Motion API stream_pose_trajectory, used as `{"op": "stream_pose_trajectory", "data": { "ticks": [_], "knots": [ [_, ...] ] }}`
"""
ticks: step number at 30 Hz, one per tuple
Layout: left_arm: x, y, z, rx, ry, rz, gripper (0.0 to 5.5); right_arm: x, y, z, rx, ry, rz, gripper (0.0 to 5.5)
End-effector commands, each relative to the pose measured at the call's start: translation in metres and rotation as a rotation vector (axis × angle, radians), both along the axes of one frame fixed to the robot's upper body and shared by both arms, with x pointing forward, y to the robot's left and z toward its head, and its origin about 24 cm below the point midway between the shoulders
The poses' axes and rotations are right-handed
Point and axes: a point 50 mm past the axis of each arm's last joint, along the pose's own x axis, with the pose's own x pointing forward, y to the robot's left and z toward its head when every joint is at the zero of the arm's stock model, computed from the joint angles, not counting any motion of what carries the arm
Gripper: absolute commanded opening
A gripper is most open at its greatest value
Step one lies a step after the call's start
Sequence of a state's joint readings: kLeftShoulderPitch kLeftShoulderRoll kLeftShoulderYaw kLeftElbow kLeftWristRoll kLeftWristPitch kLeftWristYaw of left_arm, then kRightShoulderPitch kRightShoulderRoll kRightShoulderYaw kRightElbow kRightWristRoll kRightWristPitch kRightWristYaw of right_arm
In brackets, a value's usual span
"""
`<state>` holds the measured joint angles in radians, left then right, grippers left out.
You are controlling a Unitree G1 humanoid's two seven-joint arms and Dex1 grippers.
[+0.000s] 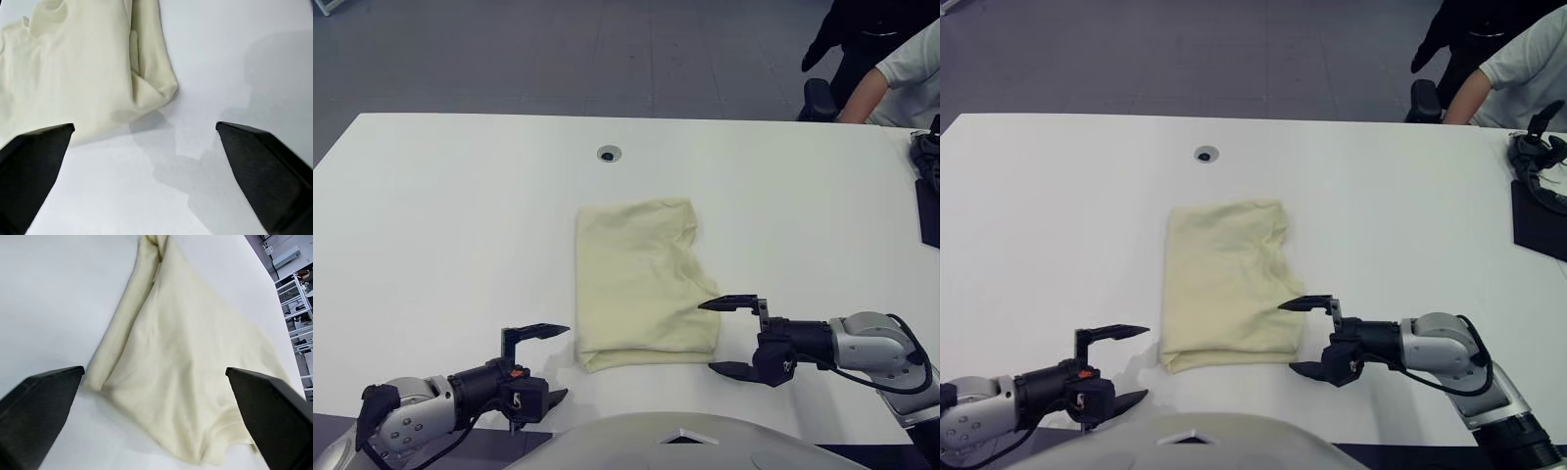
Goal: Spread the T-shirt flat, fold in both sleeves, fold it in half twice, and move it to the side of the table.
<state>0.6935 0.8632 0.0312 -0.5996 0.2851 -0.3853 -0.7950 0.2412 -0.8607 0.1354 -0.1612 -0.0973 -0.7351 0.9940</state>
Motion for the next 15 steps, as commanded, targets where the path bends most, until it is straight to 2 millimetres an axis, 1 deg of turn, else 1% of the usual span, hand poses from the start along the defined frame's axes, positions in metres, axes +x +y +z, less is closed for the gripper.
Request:
{"op": "stream_pose_trajectory", "data": {
  "ticks": [1, 2, 5, 6, 11, 12, 13, 15],
  "knots": [
    [0.000, -0.007, -0.015, 0.051, 0.001, -0.067, 5.20, 0.000, -0.009, -0.008, -0.110, -0.028, 0.036, 5.11],
    [0.000, -0.009, -0.017, 0.054, -0.001, -0.080, 5.09, 0.000, -0.008, -0.008, -0.107, -0.041, 0.040, 4.93],
    [0.004, -0.011, -0.021, 0.070, -0.037, -0.106, 4.50, 0.000, -0.005, -0.010, -0.099, -0.066, 0.049, 4.39],
    [0.005, -0.011, -0.023, 0.077, -0.041, -0.112, 4.38, -0.001, -0.005, -0.011, -0.102, -0.063, 0.051, 4.28],
    [-0.001, -0.015, -0.025, 0.065, -0.021, -0.133, 3.27, -0.007, -0.003, -0.015, -0.089, -0.027, 0.056, 3.24],
    [-0.001, -0.015, -0.025, 0.067, -0.021, -0.133, 3.18, -0.007, -0.002, -0.016, -0.087, -0.021, 0.059, 3.15],
    [0.000, -0.014, -0.027, 0.077, -0.023, -0.131, 2.90, -0.008, -0.001, -0.018, -0.086, -0.019, 0.064, 2.89],
    [0.003, -0.011, -0.030, 0.095, -0.030, -0.127, 2.53, -0.009, 0.000, -0.020, -0.085, -0.013, 0.071, 2.55]
  ]
}}
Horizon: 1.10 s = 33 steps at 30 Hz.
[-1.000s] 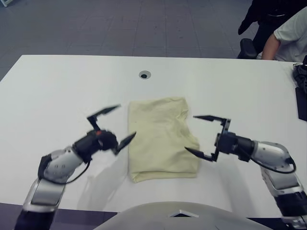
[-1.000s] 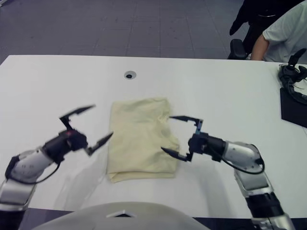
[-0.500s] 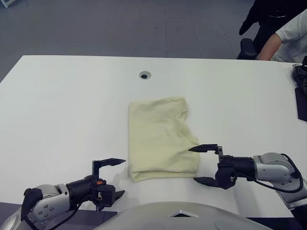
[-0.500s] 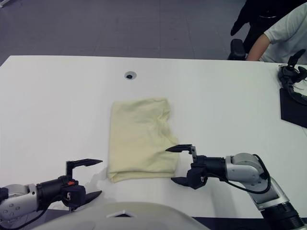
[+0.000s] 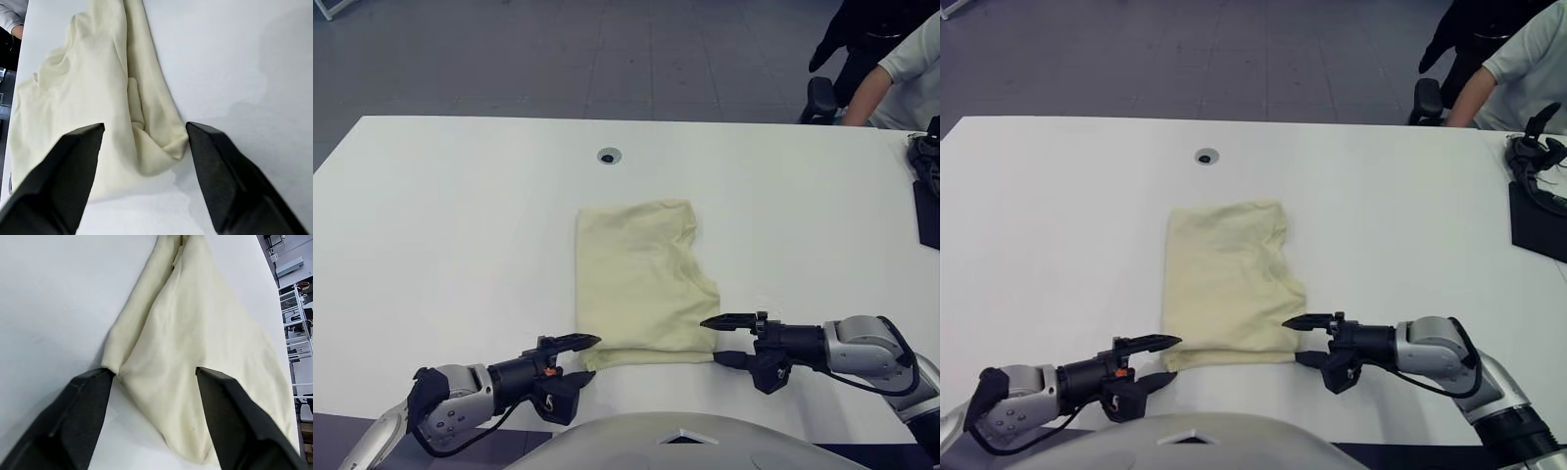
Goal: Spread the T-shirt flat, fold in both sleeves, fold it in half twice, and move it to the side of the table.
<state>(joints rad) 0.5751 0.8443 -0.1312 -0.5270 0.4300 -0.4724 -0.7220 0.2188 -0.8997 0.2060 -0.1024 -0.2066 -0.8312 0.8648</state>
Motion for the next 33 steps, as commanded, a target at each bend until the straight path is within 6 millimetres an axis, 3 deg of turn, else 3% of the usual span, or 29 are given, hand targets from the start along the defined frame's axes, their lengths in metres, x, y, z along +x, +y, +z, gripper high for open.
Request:
{"op": "stream_pose_trajectory", "data": {
  "ticks": [1, 14, 24, 33],
  "knots": [
    [0.000, 0.009, -0.014, 0.103, 0.039, 0.006, 2.31, -0.006, 0.000, -0.010, -0.053, 0.048, 0.025, 2.34],
    [0.012, 0.014, -0.022, 0.116, -0.009, 0.024, 0.06, -0.013, 0.006, -0.017, -0.019, 0.124, 0.026, 0.13],
    [0.004, 0.015, -0.012, 0.082, 0.049, 0.027, 0.04, -0.007, 0.007, -0.010, 0.048, 0.225, -0.050, 0.00],
    [0.002, 0.011, 0.014, -0.009, 0.121, 0.042, 0.04, -0.022, 0.015, 0.033, 0.240, 0.634, -0.067, 0.00]
  ]
}}
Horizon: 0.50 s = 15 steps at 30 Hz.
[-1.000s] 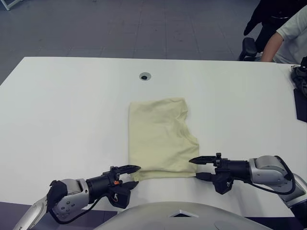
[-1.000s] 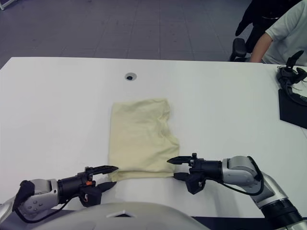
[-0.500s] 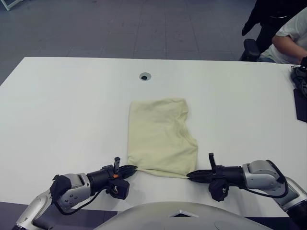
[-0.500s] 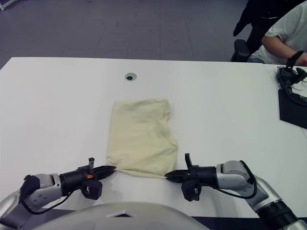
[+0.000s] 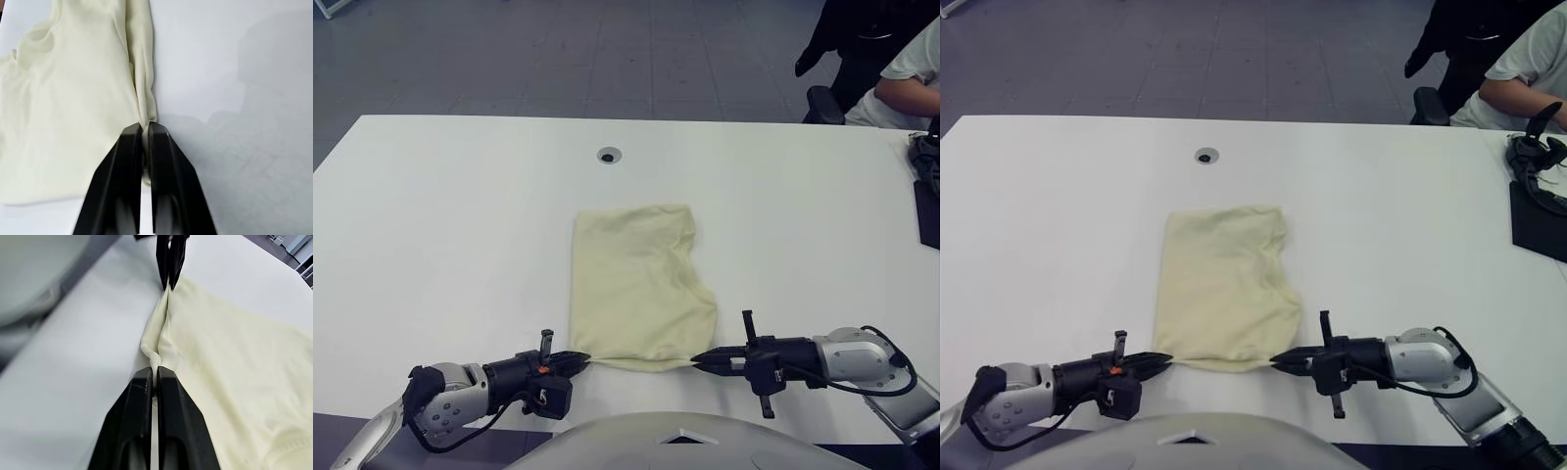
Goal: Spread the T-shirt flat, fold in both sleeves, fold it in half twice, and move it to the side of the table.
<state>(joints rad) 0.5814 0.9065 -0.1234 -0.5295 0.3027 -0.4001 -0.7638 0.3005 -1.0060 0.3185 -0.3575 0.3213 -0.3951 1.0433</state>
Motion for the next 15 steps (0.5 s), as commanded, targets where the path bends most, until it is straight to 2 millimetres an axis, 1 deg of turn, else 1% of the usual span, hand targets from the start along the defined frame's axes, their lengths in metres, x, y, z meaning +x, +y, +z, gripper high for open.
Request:
{"op": "stream_pose_trajectory", "data": {
  "ticks": [1, 3, 5, 11, 15],
  "knots": [
    [0.001, 0.002, 0.016, -0.008, 0.026, 0.000, 0.04, -0.006, -0.005, 0.021, 0.029, 0.150, 0.027, 0.00],
    [-0.004, 0.001, 0.025, -0.029, 0.063, -0.009, 0.04, -0.008, -0.007, 0.031, 0.053, 0.206, 0.040, 0.00],
    [-0.010, 0.002, 0.031, -0.033, 0.109, -0.024, 0.04, -0.007, -0.008, 0.036, 0.065, 0.211, 0.038, 0.00],
    [-0.027, 0.009, 0.051, -0.065, 0.258, -0.052, 0.04, -0.005, -0.016, 0.036, 0.019, 0.219, 0.023, 0.00],
    [-0.038, 0.010, 0.052, -0.044, 0.326, -0.087, 0.04, -0.009, -0.016, 0.040, 0.039, 0.244, 0.022, 0.00]
  ]
}}
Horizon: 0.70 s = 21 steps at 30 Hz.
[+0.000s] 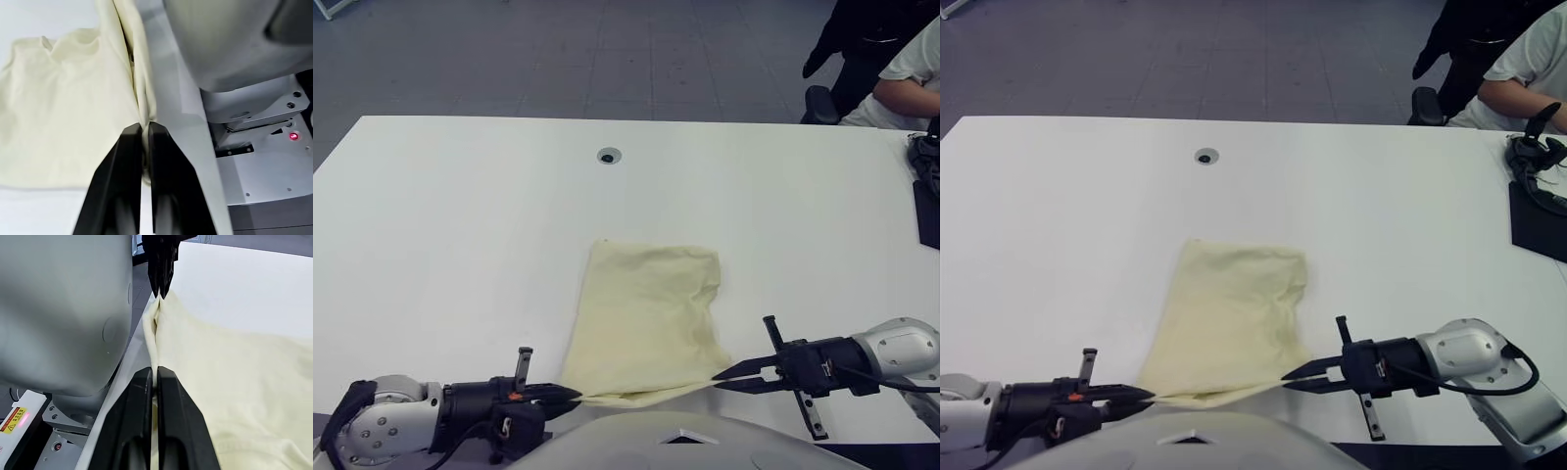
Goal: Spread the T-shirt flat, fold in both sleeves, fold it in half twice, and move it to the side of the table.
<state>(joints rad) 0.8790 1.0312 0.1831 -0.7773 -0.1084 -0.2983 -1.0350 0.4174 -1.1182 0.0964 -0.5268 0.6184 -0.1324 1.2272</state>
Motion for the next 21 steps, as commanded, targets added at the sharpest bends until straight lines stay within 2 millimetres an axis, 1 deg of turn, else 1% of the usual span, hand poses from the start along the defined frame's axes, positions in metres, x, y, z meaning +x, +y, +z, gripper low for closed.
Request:
{"op": "stream_pose_trajectory", "data": {
  "ticks": [1, 2, 4, 8, 11, 14, 18, 21],
  "knots": [
    [-0.009, 0.000, 0.004, 0.023, 0.053, -0.053, 0.04, -0.003, -0.001, 0.005, 0.017, 0.019, -0.002, 0.00],
    [-0.009, -0.001, 0.009, 0.012, 0.053, -0.056, 0.04, -0.004, -0.002, 0.005, 0.008, 0.034, 0.001, 0.00],
    [-0.001, -0.001, 0.017, 0.011, 0.018, -0.057, 0.04, -0.005, -0.005, 0.005, -0.011, 0.033, -0.005, 0.00],
    [0.031, 0.007, 0.023, 0.035, -0.038, -0.009, 0.04, 0.008, -0.009, 0.007, -0.011, -0.033, -0.067, 0.00],
    [0.063, 0.011, 0.026, 0.045, -0.110, 0.030, 0.04, 0.029, -0.008, 0.011, -0.006, -0.125, -0.119, 0.00],
    [0.092, 0.009, 0.029, 0.022, -0.173, 0.053, 0.04, 0.052, -0.008, 0.012, -0.006, -0.211, -0.172, 0.00],
    [0.130, 0.004, 0.017, 0.019, -0.249, 0.091, 0.04, 0.080, -0.010, 0.010, -0.008, -0.283, -0.245, 0.00],
    [0.149, -0.002, 0.011, -0.008, -0.277, 0.111, 0.04, 0.100, -0.012, 0.009, 0.009, -0.317, -0.292, 0.00]
  ]
}}
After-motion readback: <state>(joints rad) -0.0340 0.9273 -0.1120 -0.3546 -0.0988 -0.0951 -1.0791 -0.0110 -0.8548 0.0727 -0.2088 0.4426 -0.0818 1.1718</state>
